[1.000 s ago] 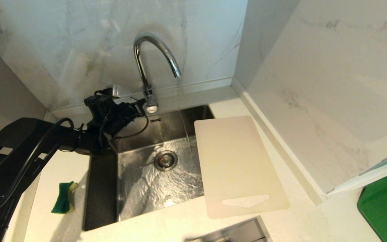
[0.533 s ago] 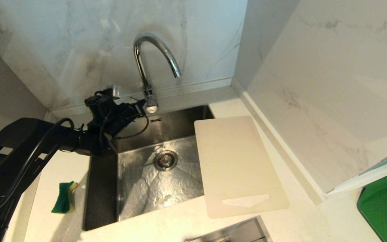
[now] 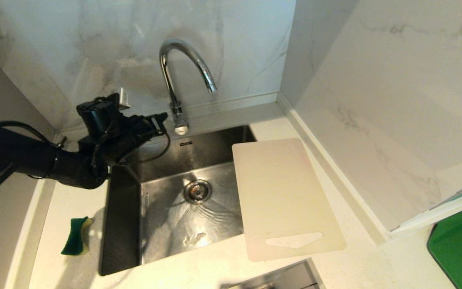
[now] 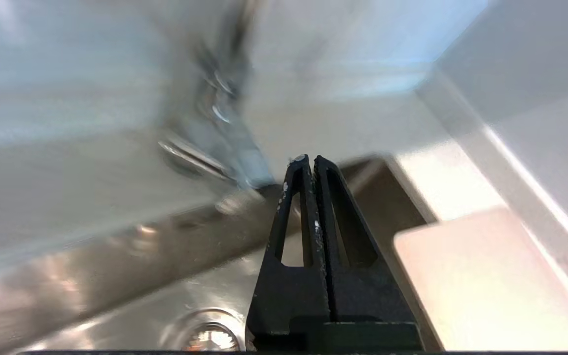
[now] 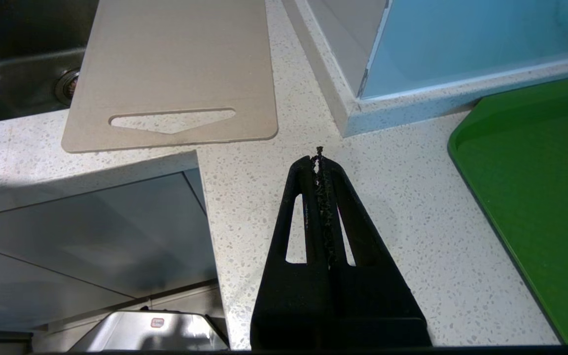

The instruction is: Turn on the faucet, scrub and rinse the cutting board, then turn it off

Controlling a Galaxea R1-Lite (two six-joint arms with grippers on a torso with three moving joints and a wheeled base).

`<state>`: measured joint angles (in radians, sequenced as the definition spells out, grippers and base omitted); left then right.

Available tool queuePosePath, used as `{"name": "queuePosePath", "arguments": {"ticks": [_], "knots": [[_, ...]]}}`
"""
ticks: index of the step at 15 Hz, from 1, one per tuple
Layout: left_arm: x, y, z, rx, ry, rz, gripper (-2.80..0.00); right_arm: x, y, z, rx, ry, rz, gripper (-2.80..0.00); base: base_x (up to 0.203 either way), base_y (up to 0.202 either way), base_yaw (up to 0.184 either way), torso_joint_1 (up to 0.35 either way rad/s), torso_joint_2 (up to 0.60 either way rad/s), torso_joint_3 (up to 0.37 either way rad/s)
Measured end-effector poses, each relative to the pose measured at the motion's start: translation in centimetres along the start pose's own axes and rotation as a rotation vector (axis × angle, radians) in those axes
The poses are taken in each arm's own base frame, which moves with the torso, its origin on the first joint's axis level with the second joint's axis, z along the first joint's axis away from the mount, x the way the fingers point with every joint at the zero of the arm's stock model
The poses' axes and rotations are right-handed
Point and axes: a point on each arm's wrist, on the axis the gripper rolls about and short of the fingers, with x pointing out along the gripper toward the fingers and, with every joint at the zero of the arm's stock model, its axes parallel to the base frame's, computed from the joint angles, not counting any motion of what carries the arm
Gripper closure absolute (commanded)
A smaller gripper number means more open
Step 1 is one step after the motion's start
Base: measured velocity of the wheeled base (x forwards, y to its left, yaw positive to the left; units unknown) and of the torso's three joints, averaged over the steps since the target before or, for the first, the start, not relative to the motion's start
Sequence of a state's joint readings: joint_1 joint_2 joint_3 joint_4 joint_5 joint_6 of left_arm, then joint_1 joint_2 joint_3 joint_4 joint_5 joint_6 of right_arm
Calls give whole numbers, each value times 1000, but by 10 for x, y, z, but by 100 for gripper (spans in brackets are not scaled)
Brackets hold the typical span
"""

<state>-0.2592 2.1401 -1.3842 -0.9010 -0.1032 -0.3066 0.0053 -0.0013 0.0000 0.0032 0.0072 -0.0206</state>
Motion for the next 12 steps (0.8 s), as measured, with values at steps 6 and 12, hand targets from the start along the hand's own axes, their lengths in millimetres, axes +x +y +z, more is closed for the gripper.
{"name": "queuePosePath", "arguments": {"ticks": [6,12], "knots": [[-99,9,99,135,-110,158,0,0,0,0,4,0,0,0,0,0,0,0,0,0],[-236,-21,127,221,-155,251,0,0,0,0,5,0,-1,0,0,0,0,0,0,0]]}}
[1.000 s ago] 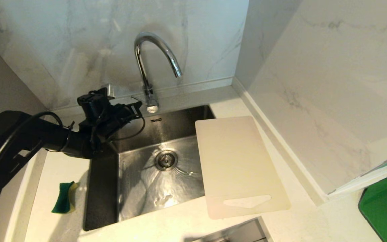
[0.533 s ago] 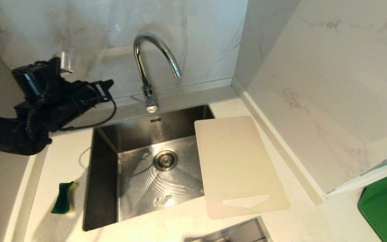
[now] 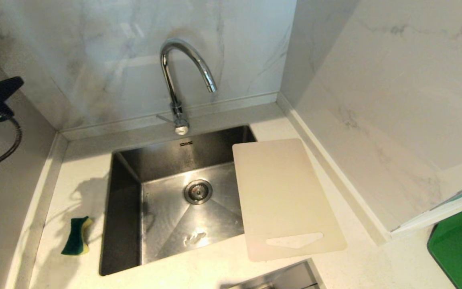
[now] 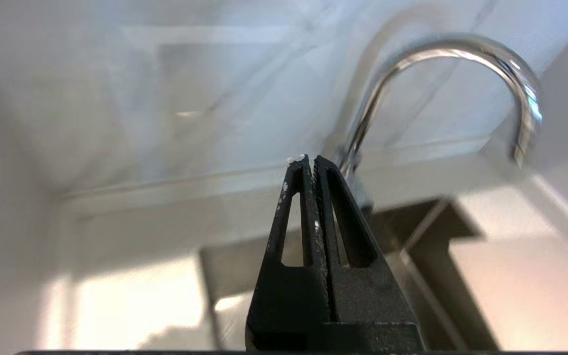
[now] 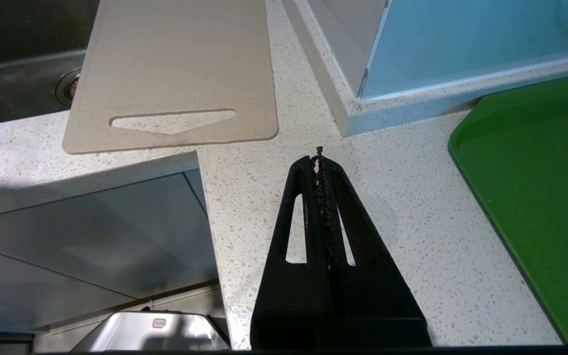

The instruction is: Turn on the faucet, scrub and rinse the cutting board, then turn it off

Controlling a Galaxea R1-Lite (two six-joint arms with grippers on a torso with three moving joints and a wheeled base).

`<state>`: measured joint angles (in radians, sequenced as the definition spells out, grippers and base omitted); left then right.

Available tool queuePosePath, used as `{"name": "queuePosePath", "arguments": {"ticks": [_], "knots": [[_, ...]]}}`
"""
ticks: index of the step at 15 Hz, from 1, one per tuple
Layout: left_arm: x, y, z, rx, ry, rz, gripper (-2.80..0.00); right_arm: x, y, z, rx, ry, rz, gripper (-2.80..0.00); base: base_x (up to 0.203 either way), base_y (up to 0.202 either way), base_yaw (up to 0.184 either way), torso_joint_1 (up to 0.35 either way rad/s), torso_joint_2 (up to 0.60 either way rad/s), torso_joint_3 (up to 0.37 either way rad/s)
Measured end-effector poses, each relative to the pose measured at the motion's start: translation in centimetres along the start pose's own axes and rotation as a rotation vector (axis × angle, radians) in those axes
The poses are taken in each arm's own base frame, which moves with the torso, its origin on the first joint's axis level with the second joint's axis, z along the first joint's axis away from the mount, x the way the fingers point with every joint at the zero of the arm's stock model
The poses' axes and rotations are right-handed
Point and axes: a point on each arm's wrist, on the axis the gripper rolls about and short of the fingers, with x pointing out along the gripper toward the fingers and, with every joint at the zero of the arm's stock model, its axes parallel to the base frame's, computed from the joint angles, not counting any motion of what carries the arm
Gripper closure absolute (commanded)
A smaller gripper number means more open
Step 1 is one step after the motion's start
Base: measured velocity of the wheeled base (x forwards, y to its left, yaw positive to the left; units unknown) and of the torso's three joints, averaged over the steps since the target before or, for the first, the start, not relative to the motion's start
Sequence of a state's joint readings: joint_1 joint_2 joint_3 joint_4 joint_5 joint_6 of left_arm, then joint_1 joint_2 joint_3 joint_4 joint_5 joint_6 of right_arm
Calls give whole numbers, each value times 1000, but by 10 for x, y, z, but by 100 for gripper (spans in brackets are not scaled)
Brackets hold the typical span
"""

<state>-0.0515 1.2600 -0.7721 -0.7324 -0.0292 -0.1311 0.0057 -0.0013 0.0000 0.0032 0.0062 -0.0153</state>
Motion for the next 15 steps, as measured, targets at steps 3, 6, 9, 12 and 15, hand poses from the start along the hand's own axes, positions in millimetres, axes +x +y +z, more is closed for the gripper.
{"name": "queuePosePath", "arguments": {"ticks": [3,6,9,12,15], "knots": [[-69,0,-3,38,10,46,0,0,0,0,0,0,0,0,0,0,0,0,0,0],[-127,1,-17,51,37,111,0,0,0,0,0,0,0,0,0,0,0,0,0,0],[-170,5,-35,60,86,256,0,0,0,0,0,0,0,0,0,0,0,0,0,0],[-198,10,-57,80,120,404,0,0,0,0,0,0,0,0,0,0,0,0,0,0],[-218,13,-82,89,126,450,0,0,0,0,1,0,-1,0,0,0,0,0,0,0]]}}
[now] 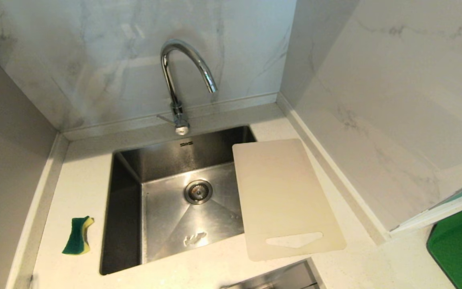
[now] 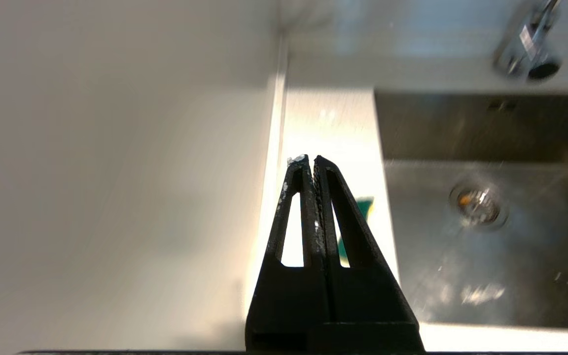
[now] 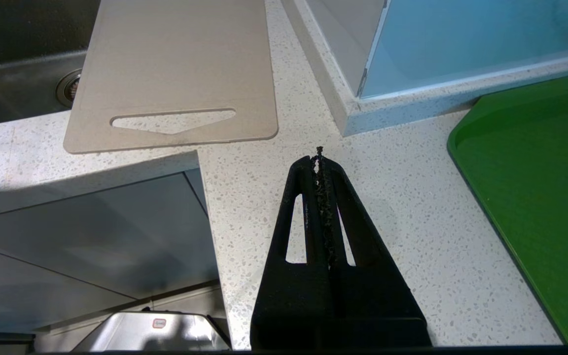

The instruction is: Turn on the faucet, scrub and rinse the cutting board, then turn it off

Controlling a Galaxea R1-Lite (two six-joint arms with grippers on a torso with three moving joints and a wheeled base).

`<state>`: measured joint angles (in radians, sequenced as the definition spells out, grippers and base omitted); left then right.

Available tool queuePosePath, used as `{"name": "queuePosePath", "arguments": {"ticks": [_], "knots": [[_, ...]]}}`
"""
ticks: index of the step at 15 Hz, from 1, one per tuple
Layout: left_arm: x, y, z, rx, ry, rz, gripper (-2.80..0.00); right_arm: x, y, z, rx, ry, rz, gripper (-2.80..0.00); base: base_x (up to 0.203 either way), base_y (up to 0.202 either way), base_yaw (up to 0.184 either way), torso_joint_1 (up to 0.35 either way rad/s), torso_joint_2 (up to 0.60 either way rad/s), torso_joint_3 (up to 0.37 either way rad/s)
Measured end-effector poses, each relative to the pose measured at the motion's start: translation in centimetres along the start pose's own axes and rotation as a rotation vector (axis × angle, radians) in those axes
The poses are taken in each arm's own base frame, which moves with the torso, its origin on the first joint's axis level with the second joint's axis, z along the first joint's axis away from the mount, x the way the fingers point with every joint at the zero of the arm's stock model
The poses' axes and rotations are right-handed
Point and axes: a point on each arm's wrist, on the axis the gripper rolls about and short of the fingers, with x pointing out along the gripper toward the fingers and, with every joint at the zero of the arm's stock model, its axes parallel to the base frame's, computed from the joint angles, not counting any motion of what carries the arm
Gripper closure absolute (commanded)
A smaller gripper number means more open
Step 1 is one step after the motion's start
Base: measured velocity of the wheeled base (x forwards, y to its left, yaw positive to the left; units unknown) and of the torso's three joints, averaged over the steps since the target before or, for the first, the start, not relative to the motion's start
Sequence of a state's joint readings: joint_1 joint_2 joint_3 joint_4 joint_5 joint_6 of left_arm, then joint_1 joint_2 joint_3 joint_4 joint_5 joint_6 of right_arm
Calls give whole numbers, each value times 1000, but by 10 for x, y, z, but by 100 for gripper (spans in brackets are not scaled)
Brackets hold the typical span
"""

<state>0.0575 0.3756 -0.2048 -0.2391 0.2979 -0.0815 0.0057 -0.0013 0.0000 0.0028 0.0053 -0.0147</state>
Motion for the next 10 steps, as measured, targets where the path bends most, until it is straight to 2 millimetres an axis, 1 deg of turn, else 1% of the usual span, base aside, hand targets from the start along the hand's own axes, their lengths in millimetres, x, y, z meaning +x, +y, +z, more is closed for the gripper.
{"name": "queuePosePath", "arguments": {"ticks": [1,2,5,7,8,10], "knots": [[-4,2,-14,4,13,6,0,0,0,0,0,0,1,0,0,0,0,0,0,0],[-6,4,-25,4,20,10,0,0,0,0,0,0,0,0,0,0,0,0,0,0],[-8,6,-49,-2,59,5,0,0,0,0,0,0,1,0,0,0,0,0,0,0],[-9,5,-54,-21,82,-64,0,0,0,0,0,0,1,0,0,0,0,0,0,0],[-10,5,-56,-2,95,-113,0,0,0,0,0,0,1,0,0,0,0,0,0,0],[-11,4,-61,60,135,-158,0,0,0,0,0,0,0,0,0,0,0,0,0,0]]}}
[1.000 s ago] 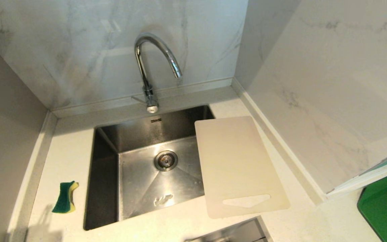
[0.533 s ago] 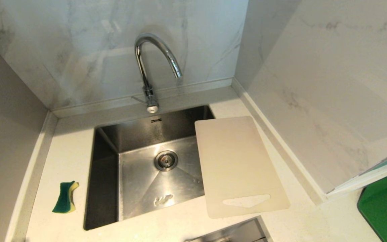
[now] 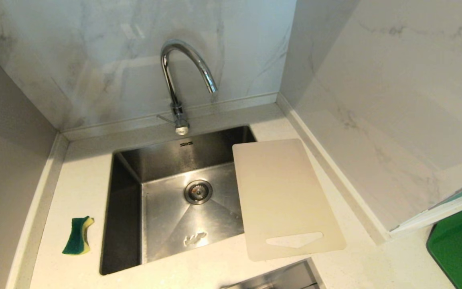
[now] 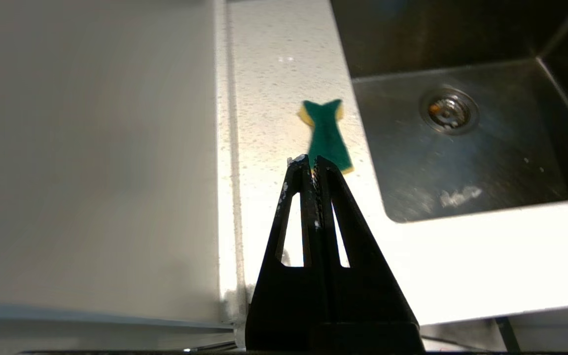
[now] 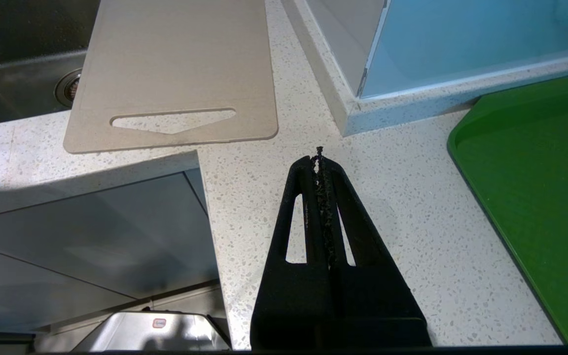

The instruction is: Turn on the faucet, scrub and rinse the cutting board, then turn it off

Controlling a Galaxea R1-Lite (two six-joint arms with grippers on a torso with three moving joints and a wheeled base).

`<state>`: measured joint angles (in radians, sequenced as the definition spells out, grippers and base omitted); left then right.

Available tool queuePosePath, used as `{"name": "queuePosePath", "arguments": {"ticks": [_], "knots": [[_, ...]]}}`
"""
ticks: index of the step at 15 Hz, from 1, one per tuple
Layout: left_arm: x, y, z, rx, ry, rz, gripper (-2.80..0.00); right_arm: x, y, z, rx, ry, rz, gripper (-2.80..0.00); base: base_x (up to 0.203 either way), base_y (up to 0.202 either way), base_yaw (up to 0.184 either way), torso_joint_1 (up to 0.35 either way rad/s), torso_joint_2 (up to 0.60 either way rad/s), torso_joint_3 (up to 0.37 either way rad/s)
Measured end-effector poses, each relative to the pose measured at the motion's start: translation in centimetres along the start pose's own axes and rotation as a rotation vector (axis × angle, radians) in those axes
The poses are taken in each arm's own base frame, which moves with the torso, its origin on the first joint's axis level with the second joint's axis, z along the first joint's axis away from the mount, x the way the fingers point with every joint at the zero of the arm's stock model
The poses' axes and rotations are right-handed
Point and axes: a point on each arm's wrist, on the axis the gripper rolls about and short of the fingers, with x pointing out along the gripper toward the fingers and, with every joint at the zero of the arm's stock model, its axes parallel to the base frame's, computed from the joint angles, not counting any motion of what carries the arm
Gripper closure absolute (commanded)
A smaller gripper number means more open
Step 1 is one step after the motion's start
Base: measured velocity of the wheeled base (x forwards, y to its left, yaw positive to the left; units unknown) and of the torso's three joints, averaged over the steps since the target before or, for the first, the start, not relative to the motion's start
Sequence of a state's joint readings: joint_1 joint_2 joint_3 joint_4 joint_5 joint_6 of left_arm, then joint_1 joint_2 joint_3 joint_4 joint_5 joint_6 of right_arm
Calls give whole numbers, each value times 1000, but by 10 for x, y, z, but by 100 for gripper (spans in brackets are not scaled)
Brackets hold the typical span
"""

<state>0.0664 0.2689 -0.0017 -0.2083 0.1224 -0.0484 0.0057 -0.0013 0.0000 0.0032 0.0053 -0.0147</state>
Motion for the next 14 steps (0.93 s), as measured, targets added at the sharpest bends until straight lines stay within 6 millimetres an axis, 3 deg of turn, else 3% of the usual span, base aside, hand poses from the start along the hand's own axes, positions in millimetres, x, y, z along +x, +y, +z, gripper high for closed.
{"name": "queuePosePath", "arguments": {"ticks": [4,10,14], "knots": [[-4,0,-8,66,30,-129,0,0,0,0,0,0,1,0,0,0,0,0,0,0],[-19,2,-25,93,-5,-190,0,0,0,0,1,-2,0,0,0,0,0,0,0,0],[-22,3,-27,49,-37,-192,0,0,0,0,23,-3,-4,0,0,0,0,0,0,0]]}}
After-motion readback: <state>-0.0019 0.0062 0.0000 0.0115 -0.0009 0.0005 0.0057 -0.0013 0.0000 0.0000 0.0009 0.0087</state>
